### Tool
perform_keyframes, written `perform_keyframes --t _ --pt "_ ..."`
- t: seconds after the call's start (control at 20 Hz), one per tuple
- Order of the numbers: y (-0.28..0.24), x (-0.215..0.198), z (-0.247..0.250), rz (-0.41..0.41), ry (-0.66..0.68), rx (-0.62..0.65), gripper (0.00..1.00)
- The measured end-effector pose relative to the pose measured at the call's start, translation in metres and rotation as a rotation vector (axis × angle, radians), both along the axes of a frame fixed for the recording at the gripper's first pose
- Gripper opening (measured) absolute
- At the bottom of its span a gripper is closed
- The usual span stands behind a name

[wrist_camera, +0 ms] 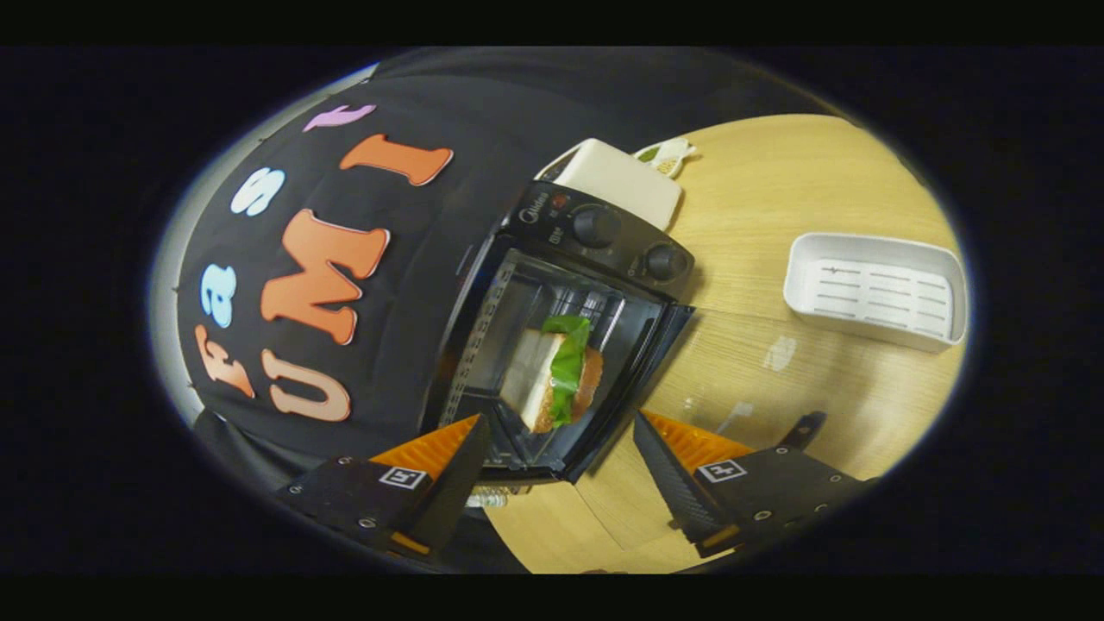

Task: Open the toaster oven, put the food inside, and close the toaster oven door.

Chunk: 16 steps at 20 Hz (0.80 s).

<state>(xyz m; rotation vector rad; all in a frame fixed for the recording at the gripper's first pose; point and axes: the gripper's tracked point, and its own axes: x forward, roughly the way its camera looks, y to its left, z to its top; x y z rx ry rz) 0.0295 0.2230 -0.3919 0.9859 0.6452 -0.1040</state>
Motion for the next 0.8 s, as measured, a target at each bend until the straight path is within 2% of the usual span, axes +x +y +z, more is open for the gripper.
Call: perform_keyframes --t 0.25,0.4,0.7,0.8 --pt "-0.028 -0.037 0.030 0.163 -0.079 -0.321 0.98" --pt "-0.041 -0.057 0.031 0.241 -0.074 -0.514 0.98" --pt "-0.049 -0.094 -0.008 0.471 0.013 -0.841 0.99" --pt "-0.050 -0.103 -0.025 0.543 0.049 -0.901 0.99"
